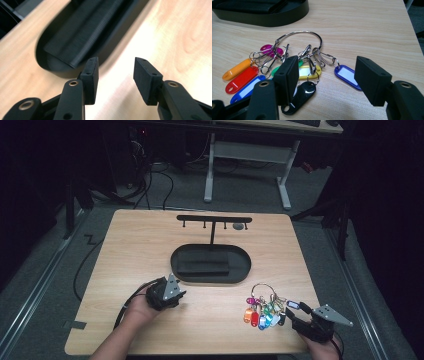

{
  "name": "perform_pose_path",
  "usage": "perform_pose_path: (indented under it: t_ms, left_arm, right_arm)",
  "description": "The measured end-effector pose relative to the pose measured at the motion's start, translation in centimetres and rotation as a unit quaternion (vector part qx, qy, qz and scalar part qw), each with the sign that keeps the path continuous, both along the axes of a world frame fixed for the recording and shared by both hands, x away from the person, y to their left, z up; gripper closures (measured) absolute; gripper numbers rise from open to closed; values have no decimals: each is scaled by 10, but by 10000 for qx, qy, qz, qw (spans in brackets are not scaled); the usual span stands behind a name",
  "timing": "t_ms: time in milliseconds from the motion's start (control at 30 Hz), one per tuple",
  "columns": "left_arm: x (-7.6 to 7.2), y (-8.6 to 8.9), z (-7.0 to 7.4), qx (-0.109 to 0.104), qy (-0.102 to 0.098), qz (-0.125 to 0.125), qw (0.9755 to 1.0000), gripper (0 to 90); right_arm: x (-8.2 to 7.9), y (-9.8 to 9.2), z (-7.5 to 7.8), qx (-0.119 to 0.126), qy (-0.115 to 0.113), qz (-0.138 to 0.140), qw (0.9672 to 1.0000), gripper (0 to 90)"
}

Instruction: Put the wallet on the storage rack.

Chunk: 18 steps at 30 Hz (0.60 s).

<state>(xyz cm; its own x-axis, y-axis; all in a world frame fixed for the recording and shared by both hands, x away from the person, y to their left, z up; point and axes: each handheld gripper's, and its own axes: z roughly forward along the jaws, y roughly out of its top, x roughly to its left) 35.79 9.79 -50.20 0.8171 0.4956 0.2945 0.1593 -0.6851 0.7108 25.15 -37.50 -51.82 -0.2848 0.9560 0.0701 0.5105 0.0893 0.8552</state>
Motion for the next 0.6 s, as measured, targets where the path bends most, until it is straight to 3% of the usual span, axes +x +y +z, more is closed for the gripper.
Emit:
perform_pose_path:
  t_ms: [167,467,567,600]
  left_arm:
    - [-19,10,-13,-262,293,142,9991,546]
    - [-39,22,-20,-448,597,345,9966,530]
    - [-49,29,-21,-734,696,587,9931,503]
    - [-55,33,-22,-770,636,672,9927,493]
  right_arm:
    - [1,0,0,6,-9,24,10000,369]
    - [1,2,-1,-15,9,82,10000,369]
    - [1,2,0,-1,8,77,10000,369]
    - [1,2,0,8,5,78,10000,369]
